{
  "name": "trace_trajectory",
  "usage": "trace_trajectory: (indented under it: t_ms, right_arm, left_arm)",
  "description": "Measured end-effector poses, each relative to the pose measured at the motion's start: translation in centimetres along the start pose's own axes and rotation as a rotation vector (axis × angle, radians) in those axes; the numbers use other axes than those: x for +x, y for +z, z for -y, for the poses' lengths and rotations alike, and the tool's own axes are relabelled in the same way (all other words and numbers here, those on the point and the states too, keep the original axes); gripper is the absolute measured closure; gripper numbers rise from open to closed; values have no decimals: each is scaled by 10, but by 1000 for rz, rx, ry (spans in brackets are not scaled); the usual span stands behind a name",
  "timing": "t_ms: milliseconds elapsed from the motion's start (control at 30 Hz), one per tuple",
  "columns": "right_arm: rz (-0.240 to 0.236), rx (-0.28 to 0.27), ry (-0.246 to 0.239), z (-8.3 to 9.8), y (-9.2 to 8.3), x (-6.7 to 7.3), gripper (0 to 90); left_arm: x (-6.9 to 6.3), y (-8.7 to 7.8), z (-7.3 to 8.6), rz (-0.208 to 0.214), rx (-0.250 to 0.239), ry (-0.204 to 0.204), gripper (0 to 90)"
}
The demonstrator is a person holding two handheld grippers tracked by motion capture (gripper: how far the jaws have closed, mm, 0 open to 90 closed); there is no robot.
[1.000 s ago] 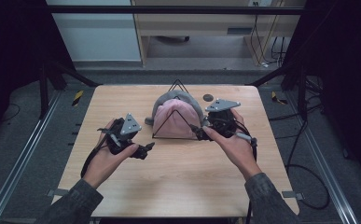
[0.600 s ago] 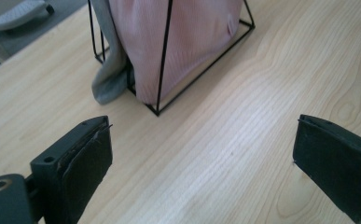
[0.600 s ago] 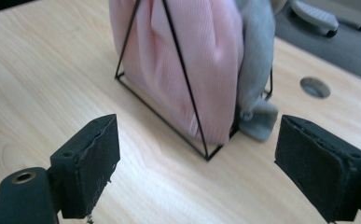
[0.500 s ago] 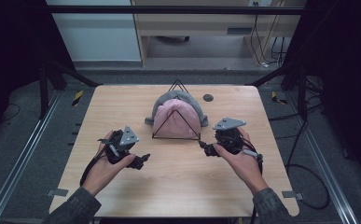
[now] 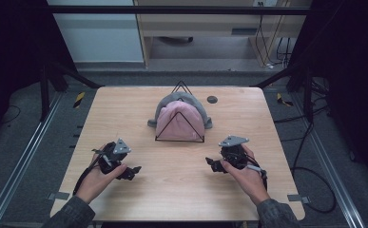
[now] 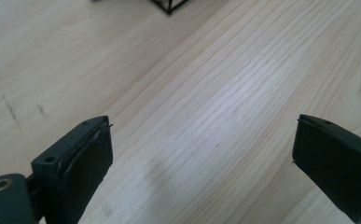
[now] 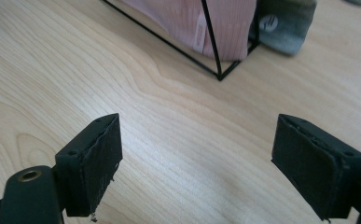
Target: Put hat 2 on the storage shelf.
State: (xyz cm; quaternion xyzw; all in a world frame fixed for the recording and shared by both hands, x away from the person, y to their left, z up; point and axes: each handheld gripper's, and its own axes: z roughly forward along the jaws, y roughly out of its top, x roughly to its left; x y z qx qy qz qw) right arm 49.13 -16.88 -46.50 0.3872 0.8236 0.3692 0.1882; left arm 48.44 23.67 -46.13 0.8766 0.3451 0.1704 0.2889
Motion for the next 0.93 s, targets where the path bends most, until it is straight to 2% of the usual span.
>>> trace_trajectory:
  t_ms: [167, 333, 433, 533, 700, 767, 933]
  right_arm:
    - [-5, 38, 42, 13, 12, -2, 166]
    - [-7, 59, 61, 21, 19, -4, 154]
    - [-13, 67, 79, 25, 20, -6, 143]
    - [-12, 86, 83, 30, 24, -5, 125]
    - [18, 57, 39, 34, 27, 0, 72]
    - [26, 35, 42, 37, 28, 2, 60]
    - [35, 31, 48, 38, 28, 3, 58]
  left_arm:
    - [10, 11, 15, 5, 22, -56, 43]
    - [11, 17, 23, 15, 25, -75, 42]
    - [10, 21, 27, 12, 38, -66, 42]
    - [11, 24, 31, 30, 20, -84, 8]
    - [10, 23, 35, 36, -3, -76, 0]
    - [11, 23, 36, 42, -6, -67, 0]
    - [11, 23, 37, 45, -9, -72, 0]
